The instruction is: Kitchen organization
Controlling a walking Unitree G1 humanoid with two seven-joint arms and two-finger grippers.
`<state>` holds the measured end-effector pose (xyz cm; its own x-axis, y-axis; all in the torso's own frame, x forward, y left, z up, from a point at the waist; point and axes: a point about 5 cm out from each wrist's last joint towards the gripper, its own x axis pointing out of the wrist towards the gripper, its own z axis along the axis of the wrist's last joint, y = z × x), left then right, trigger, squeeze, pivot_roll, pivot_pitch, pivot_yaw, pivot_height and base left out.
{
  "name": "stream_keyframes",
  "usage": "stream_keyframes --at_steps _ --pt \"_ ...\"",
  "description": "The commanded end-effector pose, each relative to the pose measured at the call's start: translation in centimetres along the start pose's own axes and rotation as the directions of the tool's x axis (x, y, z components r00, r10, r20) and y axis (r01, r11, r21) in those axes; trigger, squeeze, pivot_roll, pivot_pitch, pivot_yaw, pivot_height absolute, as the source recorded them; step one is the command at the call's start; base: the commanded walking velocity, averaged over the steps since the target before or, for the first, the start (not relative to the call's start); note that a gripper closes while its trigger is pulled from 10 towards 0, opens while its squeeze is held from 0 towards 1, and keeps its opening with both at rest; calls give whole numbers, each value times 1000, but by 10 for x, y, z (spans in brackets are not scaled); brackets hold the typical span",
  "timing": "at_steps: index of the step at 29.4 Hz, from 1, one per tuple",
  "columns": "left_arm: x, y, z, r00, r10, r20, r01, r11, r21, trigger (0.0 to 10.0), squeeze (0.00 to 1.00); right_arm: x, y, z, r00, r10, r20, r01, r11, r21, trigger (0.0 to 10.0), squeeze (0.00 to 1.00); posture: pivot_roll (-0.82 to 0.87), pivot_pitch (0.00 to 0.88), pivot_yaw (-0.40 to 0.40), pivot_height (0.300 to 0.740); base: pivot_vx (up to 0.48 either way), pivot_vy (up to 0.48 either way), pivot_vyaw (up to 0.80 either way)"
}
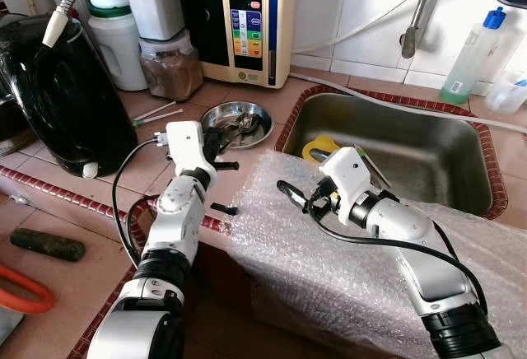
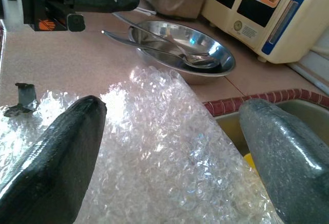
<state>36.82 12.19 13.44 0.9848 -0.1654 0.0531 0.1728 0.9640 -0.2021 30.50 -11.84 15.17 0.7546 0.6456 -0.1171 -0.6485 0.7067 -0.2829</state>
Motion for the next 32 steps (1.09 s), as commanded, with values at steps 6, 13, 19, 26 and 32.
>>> stream_keyframes --at_steps 6,13,19,26,32 --pt "0 1 10 999 -26 39 24 999 47 9451 220 1 -3 2 1000 -15 13 15 1000 -3 10000 0 -64 0 52 740 0 0 0" --pt "14 4 26 1000 -13 -24 14 999 46 10000 1000 2 -3 2 1000 -12 11 12 1000 -4 10000 0 -62 0 49 740 0 0 0" --pt "14 0 39 999 -16 43 15 999 29 10000 1000 2 -2 1 1000 -13 11 13 1000 -3 10000 0 -62 0 52 740 0 0 0" --pt "3 1 31 999 0 53 -1 1000 29 10000 1000 2 -2 1 1000 -11 11 11 1000 -2 10000 0 -57 0 48 740 0 0 0" --pt "-3 7 36 993 52 105 -52 999 6 10000 1000 2 -2 1 1000 -10 12 10 1000 -1 10000 0 -53 0 47 740 0 0 0"
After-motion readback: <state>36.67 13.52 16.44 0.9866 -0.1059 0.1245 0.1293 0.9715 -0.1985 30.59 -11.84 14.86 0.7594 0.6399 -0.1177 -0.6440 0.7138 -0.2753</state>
